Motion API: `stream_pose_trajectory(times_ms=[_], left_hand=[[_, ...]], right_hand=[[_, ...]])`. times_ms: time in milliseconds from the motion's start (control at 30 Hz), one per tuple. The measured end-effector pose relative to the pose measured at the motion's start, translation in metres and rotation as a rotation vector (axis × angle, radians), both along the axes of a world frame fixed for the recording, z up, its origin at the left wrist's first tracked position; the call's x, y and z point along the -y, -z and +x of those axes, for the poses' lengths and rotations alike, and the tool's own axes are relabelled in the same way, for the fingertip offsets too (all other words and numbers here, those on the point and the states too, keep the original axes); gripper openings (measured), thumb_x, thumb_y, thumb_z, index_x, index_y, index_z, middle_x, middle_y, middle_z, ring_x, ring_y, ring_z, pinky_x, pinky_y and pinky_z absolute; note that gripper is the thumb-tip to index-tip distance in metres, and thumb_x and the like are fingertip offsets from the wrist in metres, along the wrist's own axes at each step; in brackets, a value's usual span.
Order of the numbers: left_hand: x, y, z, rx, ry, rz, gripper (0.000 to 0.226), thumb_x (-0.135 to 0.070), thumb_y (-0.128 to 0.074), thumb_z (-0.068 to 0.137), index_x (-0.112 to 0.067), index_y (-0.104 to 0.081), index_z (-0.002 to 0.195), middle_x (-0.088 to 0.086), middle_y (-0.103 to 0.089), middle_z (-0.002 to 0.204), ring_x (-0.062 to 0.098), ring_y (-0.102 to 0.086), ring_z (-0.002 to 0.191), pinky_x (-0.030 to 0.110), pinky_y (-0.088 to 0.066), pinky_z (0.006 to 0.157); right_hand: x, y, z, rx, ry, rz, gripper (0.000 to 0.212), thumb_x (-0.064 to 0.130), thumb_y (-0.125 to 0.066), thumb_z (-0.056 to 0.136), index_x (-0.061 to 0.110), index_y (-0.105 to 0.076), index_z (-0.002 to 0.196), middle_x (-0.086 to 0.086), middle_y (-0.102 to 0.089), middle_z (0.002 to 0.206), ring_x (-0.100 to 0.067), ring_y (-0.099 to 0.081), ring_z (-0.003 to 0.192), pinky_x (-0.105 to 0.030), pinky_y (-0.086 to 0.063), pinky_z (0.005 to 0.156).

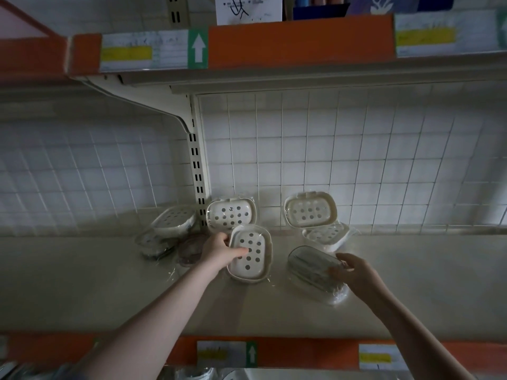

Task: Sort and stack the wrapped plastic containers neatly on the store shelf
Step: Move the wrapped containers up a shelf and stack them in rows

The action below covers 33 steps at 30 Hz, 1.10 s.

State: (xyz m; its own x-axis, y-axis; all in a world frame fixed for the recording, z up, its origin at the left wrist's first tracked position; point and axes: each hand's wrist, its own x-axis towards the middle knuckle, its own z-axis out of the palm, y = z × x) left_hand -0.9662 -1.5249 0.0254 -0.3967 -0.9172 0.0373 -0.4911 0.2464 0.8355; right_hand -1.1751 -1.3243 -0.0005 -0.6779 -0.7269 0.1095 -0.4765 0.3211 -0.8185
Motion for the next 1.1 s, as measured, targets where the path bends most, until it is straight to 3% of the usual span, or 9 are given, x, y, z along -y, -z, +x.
stream_pose_trajectory(times_ms=[267, 567, 667, 733, 800, 867, 967, 1033, 1100], left_hand=[[-0.013, 0.008, -0.008, -0.076, -0.033, -0.017, 0.044, -0.023, -0.077, 0.075, -0.012, -0.051, 0.109, 0.002, -0.059, 0.105, 0.018, -0.058, 0.095, 0.031, -0.047, 0.078], [-0.025, 0.025, -0.012, 0.036, -0.030, 0.002, 0.035, -0.029, -0.071, 0.083, -0.015, -0.048, 0.105, 0.002, -0.052, 0.104, 0.019, -0.052, 0.096, 0.036, -0.046, 0.090], [-0.027, 0.022, -0.010, 0.016, 0.001, 0.034, 0.035, -0.025, -0.073, 0.082, -0.011, -0.056, 0.109, 0.000, -0.054, 0.098, 0.018, -0.054, 0.096, 0.032, -0.047, 0.089], [-0.032, 0.017, -0.009, 0.026, 0.005, 0.025, 0.017, -0.021, -0.073, 0.082, -0.016, -0.058, 0.084, -0.004, -0.055, 0.082, 0.017, -0.055, 0.089, 0.030, -0.046, 0.082], [-0.032, 0.016, -0.007, 0.036, 0.000, 0.009, 0.018, -0.020, -0.074, 0.080, -0.015, -0.057, 0.077, -0.003, -0.058, 0.078, 0.018, -0.057, 0.085, 0.030, -0.047, 0.075], [-0.033, 0.014, -0.002, 0.051, -0.019, -0.020, 0.019, -0.017, -0.075, 0.079, -0.008, -0.061, 0.087, 0.001, -0.057, 0.086, 0.018, -0.054, 0.087, 0.027, -0.042, 0.070], [-0.031, 0.012, 0.006, 0.105, -0.009, -0.063, 0.022, -0.013, -0.073, 0.079, -0.017, -0.055, 0.068, -0.001, -0.054, 0.076, 0.016, -0.051, 0.082, 0.022, -0.035, 0.072], [-0.032, 0.009, 0.010, 0.166, 0.001, -0.115, 0.004, -0.012, -0.071, 0.081, -0.013, -0.069, 0.078, -0.002, -0.060, 0.081, 0.012, -0.053, 0.081, 0.020, -0.036, 0.073], [-0.033, 0.005, 0.014, 0.213, -0.013, -0.214, 0.007, -0.010, -0.068, 0.084, -0.013, -0.074, 0.087, -0.006, -0.061, 0.082, 0.010, -0.056, 0.081, 0.020, -0.039, 0.071]], right_hand=[[-0.009, 0.006, -0.011, -0.002, 0.023, -0.012, 0.044, 0.012, -0.063, 0.087, 0.008, -0.054, 0.130, -0.019, -0.062, 0.118, -0.030, -0.058, 0.106, -0.029, -0.039, 0.080], [-0.016, 0.005, -0.013, -0.143, 0.001, -0.035, 0.039, 0.004, -0.052, 0.092, 0.017, -0.057, 0.129, -0.008, -0.052, 0.132, -0.024, -0.051, 0.116, -0.026, -0.037, 0.087], [-0.018, 0.003, -0.012, -0.169, 0.000, -0.004, 0.031, 0.007, -0.052, 0.093, 0.014, -0.063, 0.121, -0.007, -0.055, 0.127, -0.021, -0.053, 0.105, -0.024, -0.034, 0.077], [-0.018, 0.003, -0.011, -0.173, -0.005, -0.005, 0.029, 0.008, -0.052, 0.092, 0.013, -0.065, 0.118, -0.008, -0.059, 0.120, -0.016, -0.051, 0.092, -0.025, -0.033, 0.071], [-0.018, 0.003, -0.011, -0.179, -0.002, -0.011, 0.029, 0.008, -0.053, 0.092, 0.013, -0.066, 0.118, -0.008, -0.060, 0.118, -0.018, -0.052, 0.093, -0.026, -0.034, 0.072], [-0.018, 0.004, -0.011, -0.176, 0.005, -0.008, 0.029, 0.009, -0.053, 0.093, 0.013, -0.065, 0.119, -0.007, -0.058, 0.121, -0.018, -0.052, 0.097, -0.025, -0.034, 0.074], [-0.018, 0.004, -0.010, -0.166, 0.003, -0.026, 0.029, 0.008, -0.052, 0.093, 0.012, -0.064, 0.120, -0.008, -0.058, 0.120, -0.015, -0.049, 0.092, -0.026, -0.035, 0.075], [-0.019, 0.004, -0.008, -0.164, 0.002, -0.040, 0.029, 0.008, -0.052, 0.093, 0.011, -0.064, 0.119, -0.009, -0.059, 0.120, -0.015, -0.049, 0.091, -0.026, -0.036, 0.075], [-0.020, 0.004, -0.008, -0.170, -0.003, -0.047, 0.029, 0.008, -0.051, 0.093, 0.011, -0.064, 0.120, -0.009, -0.059, 0.119, -0.016, -0.050, 0.090, -0.027, -0.037, 0.075]])
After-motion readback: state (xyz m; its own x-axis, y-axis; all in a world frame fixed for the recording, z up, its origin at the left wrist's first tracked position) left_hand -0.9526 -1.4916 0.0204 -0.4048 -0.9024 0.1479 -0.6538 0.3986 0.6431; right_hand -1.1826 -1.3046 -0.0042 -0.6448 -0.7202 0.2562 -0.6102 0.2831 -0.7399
